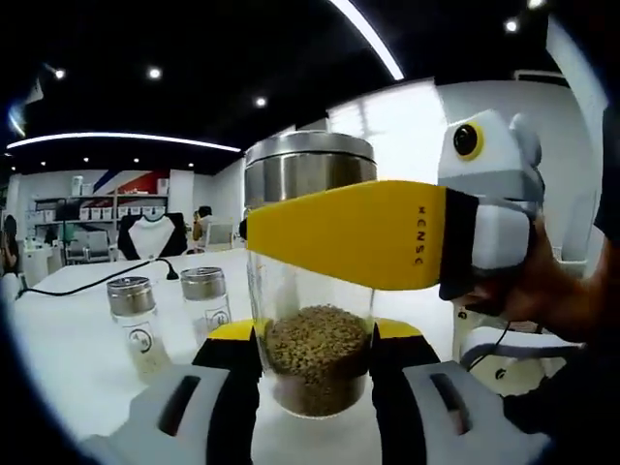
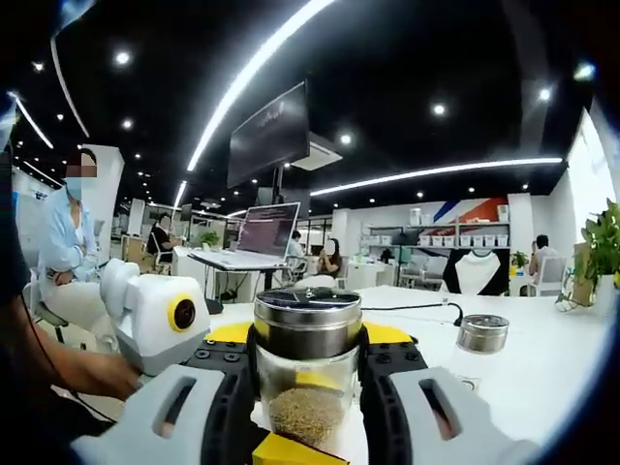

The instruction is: Rotate the seasoning bottle until the label or dispensing opening points toward the visible target arrow and the bottle remains upright within the marked orientation range

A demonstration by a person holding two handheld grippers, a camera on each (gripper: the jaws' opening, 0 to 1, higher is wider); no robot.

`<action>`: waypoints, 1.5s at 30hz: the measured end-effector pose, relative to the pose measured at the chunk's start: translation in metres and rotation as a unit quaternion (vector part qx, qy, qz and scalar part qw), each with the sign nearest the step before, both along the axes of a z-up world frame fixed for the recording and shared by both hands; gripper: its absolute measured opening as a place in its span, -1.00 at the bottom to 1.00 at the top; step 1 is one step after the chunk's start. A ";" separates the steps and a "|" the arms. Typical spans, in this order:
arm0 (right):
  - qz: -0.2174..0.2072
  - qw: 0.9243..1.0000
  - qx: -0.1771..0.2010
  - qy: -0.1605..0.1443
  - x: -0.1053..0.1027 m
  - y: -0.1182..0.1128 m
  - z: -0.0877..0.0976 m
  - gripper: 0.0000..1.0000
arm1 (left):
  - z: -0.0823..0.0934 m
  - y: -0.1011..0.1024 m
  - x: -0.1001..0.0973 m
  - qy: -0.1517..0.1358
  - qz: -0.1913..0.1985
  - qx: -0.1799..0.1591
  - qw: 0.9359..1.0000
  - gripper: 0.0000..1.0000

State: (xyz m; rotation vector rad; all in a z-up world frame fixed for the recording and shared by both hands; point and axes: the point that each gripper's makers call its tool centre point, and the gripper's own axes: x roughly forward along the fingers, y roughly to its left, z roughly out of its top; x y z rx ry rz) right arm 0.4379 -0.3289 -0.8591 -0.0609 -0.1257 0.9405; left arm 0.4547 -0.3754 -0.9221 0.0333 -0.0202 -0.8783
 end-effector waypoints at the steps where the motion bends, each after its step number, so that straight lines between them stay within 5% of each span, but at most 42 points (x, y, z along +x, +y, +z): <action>1: 0.005 1.000 -0.004 -0.001 -0.001 0.001 0.000 -0.23 | 0.000 -0.001 -0.001 0.000 -0.003 0.001 1.000 -0.09; 10: 0.034 0.999 -0.013 -0.006 -0.007 0.001 -0.001 -0.23 | 0.001 -0.003 -0.004 -0.010 -0.019 0.006 1.000 -0.08; 31: 0.132 0.991 0.014 0.023 -0.031 -0.003 0.003 -0.23 | 0.004 -0.012 -0.030 -0.002 -0.126 -0.018 0.992 -0.07; 45: 0.158 0.987 0.003 0.023 -0.038 -0.003 -0.001 -0.23 | 0.000 -0.016 -0.036 0.001 -0.137 -0.006 0.991 -0.08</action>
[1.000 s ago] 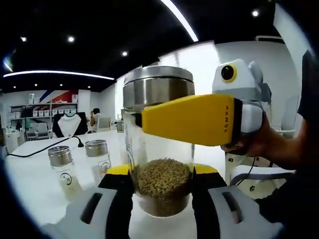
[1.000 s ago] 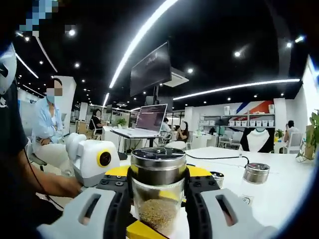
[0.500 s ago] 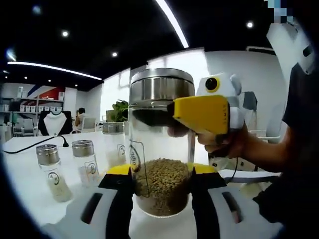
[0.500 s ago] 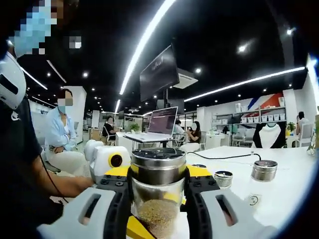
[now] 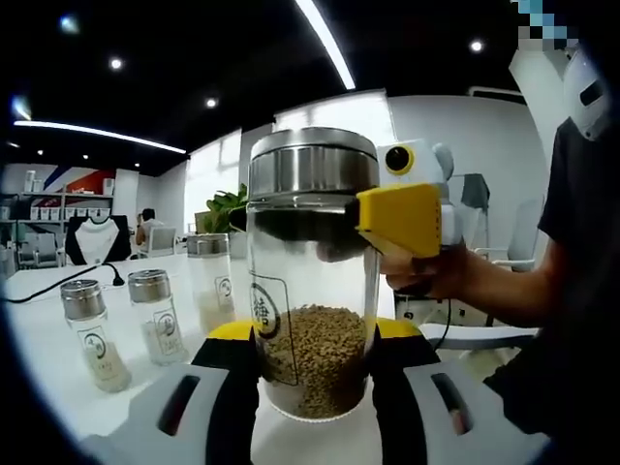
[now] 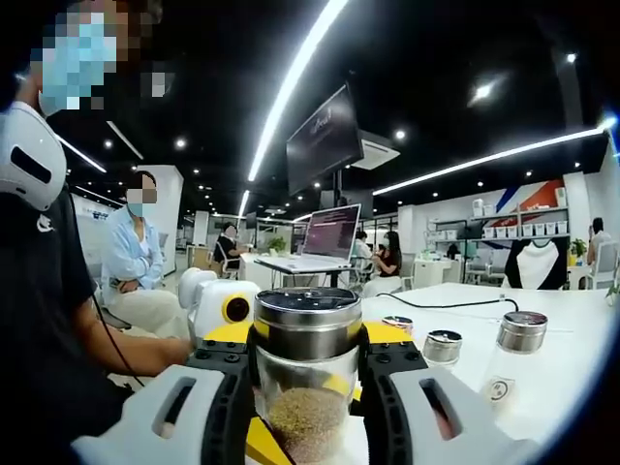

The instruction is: Rotate the seasoning bottle until the label or dispensing opening points toward the visible target arrow and the bottle remains upright within the marked orientation range

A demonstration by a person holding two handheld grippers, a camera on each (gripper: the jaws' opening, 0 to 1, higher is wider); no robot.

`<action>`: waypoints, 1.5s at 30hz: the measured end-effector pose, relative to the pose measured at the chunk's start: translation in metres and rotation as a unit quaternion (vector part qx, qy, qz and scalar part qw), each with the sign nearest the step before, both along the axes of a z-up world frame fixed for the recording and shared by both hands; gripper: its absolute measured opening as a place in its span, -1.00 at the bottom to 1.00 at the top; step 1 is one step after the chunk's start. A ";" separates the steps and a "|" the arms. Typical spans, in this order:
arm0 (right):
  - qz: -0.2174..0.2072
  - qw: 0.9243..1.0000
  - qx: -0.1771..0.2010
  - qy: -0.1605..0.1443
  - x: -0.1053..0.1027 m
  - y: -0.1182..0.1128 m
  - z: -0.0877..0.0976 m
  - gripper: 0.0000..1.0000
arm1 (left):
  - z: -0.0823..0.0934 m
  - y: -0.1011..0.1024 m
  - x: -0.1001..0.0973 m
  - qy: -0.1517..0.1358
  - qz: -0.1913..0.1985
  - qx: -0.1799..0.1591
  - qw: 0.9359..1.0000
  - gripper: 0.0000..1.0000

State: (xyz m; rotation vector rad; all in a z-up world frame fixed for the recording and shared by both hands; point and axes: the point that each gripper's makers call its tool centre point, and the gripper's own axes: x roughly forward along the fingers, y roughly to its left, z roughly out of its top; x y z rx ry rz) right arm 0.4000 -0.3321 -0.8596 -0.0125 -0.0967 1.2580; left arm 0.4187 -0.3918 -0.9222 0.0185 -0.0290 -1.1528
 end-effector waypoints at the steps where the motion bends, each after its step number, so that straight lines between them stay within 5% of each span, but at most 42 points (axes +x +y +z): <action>1: 0.000 1.000 0.005 0.001 0.000 0.000 0.001 -0.22 | 0.001 0.000 0.000 0.000 0.004 -0.001 1.000 -0.08; 18: -0.058 0.998 -0.001 -0.025 0.014 0.002 0.006 -0.22 | 0.005 0.006 0.018 -0.003 0.095 0.014 0.995 -0.08; 45: -0.173 0.985 0.006 0.000 0.041 0.007 0.001 -0.25 | -0.001 0.030 0.045 0.002 0.209 0.019 0.978 -0.08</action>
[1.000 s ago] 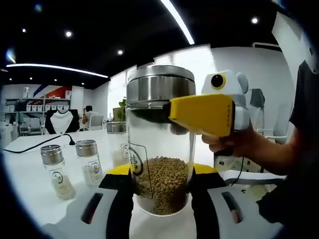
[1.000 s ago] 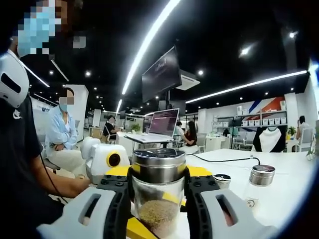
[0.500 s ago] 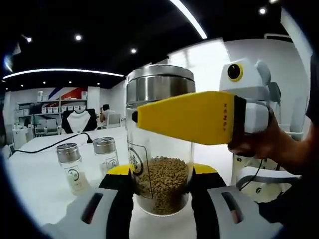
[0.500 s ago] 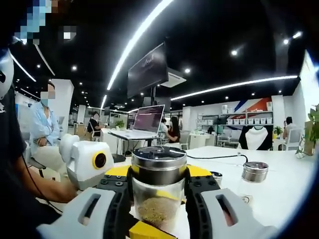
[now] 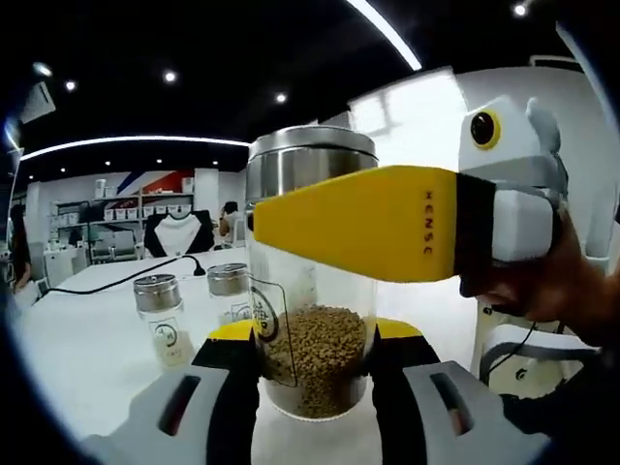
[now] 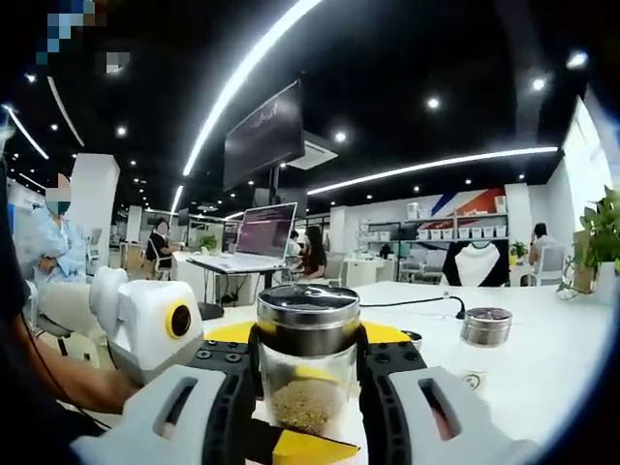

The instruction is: Rotate the seasoning bottle until the label or dispensing opening points toward the visible target arrow and the bottle remains upright within the marked orientation range

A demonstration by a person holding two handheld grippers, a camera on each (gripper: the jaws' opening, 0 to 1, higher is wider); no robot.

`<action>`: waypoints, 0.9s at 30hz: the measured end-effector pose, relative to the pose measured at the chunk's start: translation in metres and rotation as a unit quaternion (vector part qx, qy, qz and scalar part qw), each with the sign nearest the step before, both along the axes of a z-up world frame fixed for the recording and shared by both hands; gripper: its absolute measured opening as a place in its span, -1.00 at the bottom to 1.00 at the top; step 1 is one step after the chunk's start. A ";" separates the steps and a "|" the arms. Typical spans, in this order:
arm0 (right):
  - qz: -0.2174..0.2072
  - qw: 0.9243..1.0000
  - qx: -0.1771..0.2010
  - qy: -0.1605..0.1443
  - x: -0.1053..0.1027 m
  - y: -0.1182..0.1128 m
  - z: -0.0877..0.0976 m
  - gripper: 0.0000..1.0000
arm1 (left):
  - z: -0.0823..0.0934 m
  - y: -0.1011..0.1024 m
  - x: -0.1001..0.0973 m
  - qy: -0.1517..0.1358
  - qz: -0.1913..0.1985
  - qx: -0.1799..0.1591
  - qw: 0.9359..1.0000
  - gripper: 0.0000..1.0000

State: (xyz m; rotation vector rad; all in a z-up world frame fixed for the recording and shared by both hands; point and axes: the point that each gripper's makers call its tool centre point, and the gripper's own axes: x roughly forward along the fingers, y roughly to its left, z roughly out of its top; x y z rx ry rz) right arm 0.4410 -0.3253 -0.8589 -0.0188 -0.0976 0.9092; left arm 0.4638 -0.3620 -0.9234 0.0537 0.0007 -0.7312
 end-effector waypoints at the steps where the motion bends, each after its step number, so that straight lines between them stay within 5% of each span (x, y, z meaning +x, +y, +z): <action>1: -0.002 1.000 -0.001 0.000 0.000 0.000 0.000 -0.25 | -0.001 0.000 0.001 0.000 0.003 0.001 1.000 -0.08; 27: -0.075 0.997 0.002 0.000 0.007 -0.001 -0.005 -0.24 | -0.005 0.003 0.007 -0.009 0.055 0.003 0.998 -0.08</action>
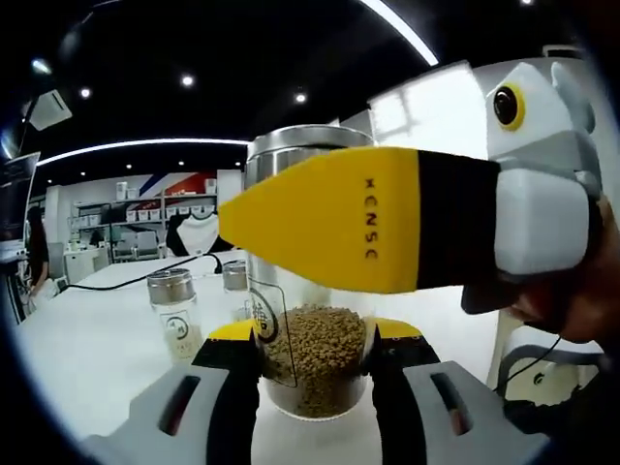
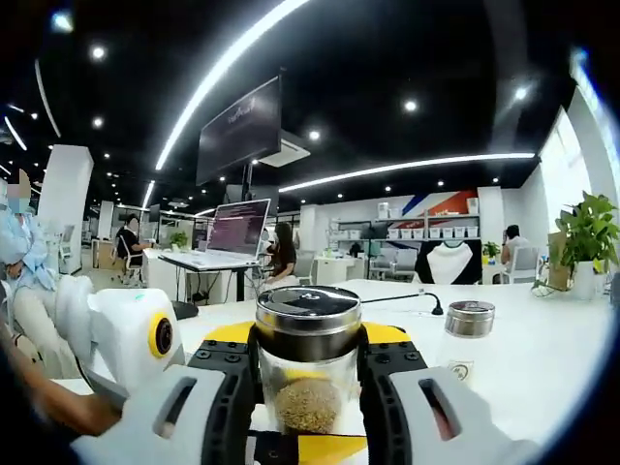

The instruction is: Rotate the seasoning bottle until the label or dispensing opening points toward the visible target arrow and the bottle remains upright within the marked orientation range

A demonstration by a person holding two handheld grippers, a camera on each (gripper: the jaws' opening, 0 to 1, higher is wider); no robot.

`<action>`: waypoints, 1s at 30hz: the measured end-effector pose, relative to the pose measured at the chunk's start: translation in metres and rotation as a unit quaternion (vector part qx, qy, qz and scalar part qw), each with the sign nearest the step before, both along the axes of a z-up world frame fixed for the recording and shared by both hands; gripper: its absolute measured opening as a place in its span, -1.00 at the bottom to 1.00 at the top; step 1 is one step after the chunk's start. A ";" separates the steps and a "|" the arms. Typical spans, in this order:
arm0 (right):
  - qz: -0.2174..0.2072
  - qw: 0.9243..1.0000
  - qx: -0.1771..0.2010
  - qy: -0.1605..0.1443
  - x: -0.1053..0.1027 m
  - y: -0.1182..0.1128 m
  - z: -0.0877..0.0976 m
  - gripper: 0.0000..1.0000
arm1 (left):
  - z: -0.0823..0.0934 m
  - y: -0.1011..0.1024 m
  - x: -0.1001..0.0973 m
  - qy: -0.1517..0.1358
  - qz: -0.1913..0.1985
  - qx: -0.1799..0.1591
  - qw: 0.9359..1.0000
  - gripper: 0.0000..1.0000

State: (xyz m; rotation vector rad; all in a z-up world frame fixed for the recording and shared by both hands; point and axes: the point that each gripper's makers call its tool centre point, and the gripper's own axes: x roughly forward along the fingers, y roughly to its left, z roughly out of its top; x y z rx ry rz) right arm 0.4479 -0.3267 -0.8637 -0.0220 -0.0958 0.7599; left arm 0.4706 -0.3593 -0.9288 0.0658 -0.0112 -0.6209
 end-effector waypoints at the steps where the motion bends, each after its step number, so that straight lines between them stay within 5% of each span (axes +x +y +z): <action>1: -0.001 1.000 -0.004 -0.005 0.000 0.000 0.000 -0.24 | 0.000 0.000 0.000 0.000 -0.003 -0.002 1.000 -0.08; 19: 0.052 0.999 0.014 -0.005 -0.003 -0.008 0.007 -0.26 | 0.007 -0.008 -0.009 -0.030 -0.095 0.015 0.995 -0.10; 30: 0.130 0.991 0.000 -0.027 -0.018 -0.009 0.012 -0.25 | 0.011 -0.014 -0.018 -0.039 -0.135 0.011 0.990 -0.11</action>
